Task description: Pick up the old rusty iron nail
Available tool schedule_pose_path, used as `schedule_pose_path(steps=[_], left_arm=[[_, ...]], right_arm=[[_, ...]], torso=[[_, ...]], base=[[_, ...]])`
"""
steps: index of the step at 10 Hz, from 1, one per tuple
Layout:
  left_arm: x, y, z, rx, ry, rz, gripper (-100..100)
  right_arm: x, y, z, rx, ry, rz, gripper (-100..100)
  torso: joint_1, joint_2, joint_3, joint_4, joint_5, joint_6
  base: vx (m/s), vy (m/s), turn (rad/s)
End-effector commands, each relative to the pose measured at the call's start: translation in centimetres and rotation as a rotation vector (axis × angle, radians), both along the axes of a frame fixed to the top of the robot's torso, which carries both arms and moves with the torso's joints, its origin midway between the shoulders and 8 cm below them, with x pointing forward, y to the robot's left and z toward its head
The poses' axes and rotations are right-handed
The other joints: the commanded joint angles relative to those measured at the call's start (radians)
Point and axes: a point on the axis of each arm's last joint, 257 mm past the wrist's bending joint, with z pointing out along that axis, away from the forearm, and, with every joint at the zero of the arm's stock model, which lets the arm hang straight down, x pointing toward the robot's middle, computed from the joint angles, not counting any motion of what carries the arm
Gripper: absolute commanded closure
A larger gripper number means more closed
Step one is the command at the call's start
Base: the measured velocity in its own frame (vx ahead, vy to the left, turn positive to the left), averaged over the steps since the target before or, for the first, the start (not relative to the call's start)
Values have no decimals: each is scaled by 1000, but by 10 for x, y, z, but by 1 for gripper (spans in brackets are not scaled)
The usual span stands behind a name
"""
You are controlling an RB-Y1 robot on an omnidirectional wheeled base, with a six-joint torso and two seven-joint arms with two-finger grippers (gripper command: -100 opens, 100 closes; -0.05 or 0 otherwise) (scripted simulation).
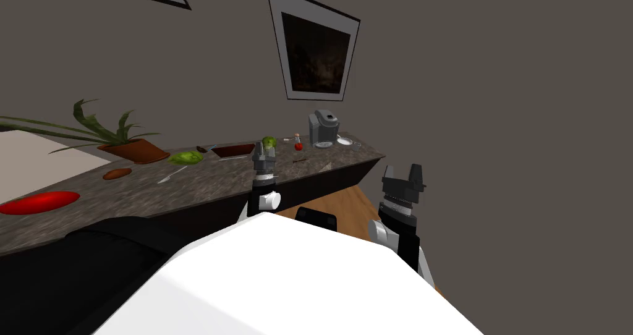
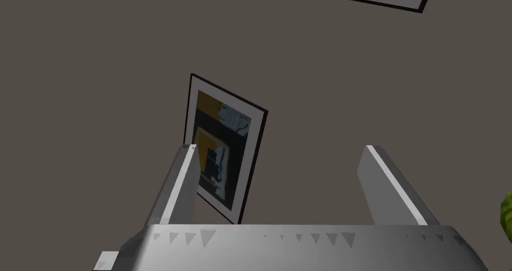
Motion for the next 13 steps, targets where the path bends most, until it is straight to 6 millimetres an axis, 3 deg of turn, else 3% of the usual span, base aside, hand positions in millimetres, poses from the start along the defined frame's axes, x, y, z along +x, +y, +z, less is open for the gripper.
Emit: schedule_pose_path(steps=[1,6,13], left_arm=[[5,-1,-3,30,22,-20,-100],[32,8,-22,82,133,-68,-100],[68,41,-53,57,298,-80,-100]], right_arm=[[0,0,0,0,0,0,0],[0,0,0,0,0,0,0],[0,0,0,0,0,0,0]], torso=[[0,0,0,0,0,0],[-1,1,0,0,0,0],[-1,0,0,0,0,0]], base=[[-1,-6,-44],[-8,-16,-81],[-8,-19,-94]])
